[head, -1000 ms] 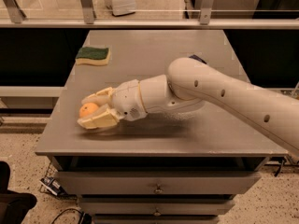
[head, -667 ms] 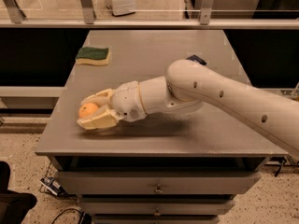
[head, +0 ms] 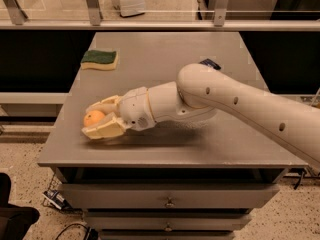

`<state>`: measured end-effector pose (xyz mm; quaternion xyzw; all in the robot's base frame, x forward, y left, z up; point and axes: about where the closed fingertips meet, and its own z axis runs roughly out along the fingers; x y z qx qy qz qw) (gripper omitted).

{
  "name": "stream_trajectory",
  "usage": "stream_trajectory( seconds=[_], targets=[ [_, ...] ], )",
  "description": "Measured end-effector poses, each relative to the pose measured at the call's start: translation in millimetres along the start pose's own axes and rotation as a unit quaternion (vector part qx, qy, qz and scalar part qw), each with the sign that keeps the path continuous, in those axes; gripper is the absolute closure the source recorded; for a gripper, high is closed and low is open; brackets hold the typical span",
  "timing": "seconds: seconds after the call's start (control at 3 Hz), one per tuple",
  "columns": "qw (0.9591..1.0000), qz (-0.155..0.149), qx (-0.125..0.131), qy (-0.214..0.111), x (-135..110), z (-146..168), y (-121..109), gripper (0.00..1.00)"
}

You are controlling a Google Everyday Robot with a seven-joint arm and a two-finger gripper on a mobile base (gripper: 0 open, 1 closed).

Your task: Pick orange

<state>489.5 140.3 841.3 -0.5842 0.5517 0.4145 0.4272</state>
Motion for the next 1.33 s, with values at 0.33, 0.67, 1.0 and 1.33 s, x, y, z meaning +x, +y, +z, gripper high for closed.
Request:
stream_trajectory(
  seconds=[0.33, 0.67, 1.0, 1.33],
  targets=[
    [0.9998, -0.017, -0.004, -0.012, -10.9, -5.8, 2.6, 1.0],
    [0.9987, -0.048, 0.003, -0.017, -46.6, -24.9, 6.9, 1.0],
    [0.9957, -0.09, 0.006, -0.024, -87.9, -43.6, 12.6, 1.0],
    [0.9905, -0.131, -0.002, -0.042, -117.3, -56.7, 17.1, 1.0]
  ],
)
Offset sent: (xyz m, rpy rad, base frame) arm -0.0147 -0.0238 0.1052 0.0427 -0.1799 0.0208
